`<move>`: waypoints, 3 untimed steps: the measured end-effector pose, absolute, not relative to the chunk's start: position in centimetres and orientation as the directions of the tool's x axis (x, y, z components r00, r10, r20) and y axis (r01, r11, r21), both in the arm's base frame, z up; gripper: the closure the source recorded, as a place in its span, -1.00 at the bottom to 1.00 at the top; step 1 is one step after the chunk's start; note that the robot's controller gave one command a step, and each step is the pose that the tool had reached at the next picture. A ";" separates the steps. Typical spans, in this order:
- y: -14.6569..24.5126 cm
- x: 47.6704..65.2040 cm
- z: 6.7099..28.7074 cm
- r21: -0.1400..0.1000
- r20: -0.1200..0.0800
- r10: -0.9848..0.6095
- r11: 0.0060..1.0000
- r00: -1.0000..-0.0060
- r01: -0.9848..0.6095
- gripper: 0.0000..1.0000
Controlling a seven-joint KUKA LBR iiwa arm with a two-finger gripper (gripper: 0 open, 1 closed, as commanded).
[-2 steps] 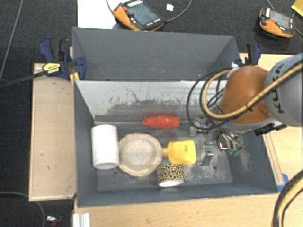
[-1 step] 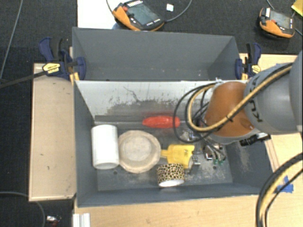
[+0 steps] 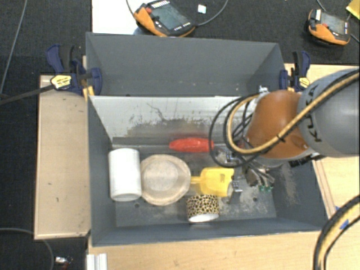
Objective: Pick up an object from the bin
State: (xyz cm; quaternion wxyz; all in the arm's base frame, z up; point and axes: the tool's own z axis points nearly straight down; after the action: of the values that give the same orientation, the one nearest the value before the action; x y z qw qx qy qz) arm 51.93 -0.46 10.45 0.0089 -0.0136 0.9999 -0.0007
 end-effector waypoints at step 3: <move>1.3 50.9 7.1 0.002 -0.008 0.281 0.960 -0.960 0.281 1.00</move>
Offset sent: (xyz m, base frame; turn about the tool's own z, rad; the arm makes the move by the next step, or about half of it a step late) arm 0.0082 0.0006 -0.0345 0.0681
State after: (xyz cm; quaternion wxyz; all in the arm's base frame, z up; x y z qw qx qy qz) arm 50.89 1.34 7.07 0.0040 0.1421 0.9898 0.0007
